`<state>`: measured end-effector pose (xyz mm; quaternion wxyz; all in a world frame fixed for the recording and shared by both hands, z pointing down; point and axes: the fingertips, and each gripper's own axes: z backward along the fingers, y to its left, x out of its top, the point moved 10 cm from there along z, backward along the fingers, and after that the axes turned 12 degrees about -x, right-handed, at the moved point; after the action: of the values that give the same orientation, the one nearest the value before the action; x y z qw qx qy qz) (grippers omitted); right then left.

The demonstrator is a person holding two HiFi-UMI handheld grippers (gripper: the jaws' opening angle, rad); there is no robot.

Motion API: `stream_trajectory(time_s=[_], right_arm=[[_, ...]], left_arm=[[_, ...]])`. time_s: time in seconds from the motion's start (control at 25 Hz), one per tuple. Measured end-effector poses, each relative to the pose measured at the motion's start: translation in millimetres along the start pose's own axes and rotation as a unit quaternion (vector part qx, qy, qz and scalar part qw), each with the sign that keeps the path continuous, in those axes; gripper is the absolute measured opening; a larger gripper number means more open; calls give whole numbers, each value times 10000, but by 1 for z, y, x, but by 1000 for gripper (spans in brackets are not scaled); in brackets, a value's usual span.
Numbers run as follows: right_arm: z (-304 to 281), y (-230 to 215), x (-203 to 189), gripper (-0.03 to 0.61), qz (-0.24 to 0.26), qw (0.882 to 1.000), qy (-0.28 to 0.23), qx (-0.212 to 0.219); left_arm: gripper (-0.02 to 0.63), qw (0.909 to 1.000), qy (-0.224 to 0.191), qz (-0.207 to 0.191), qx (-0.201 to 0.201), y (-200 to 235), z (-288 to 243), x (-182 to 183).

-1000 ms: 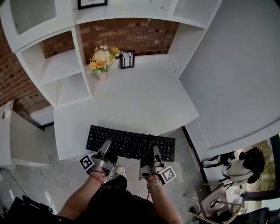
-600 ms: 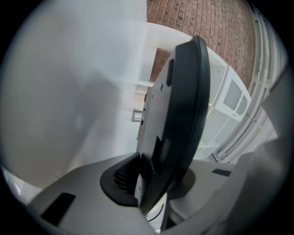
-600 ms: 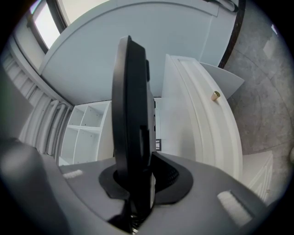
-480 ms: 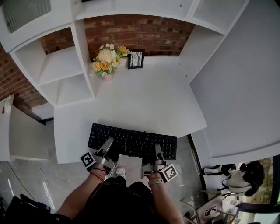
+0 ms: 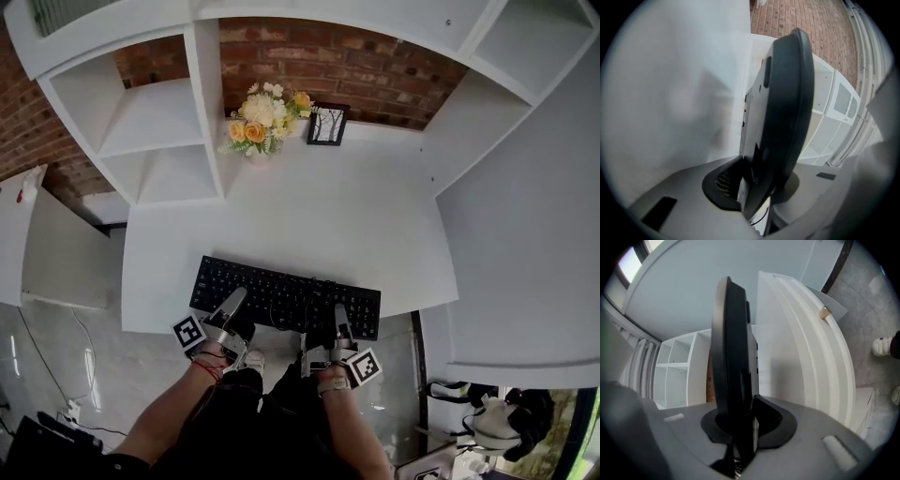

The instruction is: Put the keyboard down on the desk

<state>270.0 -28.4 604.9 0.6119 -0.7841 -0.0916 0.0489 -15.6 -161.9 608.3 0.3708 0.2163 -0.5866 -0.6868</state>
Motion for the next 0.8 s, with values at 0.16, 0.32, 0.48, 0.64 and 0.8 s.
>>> stream_trajectory(time_s=[0.16,0.32,0.48,0.64,0.8], right_arm=[[-19,4,14,67,57,9994,322,-102],[-42,11,29,67,125,9975,647,-246],[-67,17,39,69,133,9953,904,-327],[-88,22,45,71,94,9936,1076,-332],[-102,24,46,72,5,9922,1204,-335]], left_arm=[[61,9995,-289,-71,58,2,-6,-7],[61,9980,-563,-157,226,5,-15,-14],[63,9959,-747,-299,409,5,-28,-13],[63,9945,-912,-305,418,8,-39,-13],[63,9934,-1018,-343,406,9,-46,-10]])
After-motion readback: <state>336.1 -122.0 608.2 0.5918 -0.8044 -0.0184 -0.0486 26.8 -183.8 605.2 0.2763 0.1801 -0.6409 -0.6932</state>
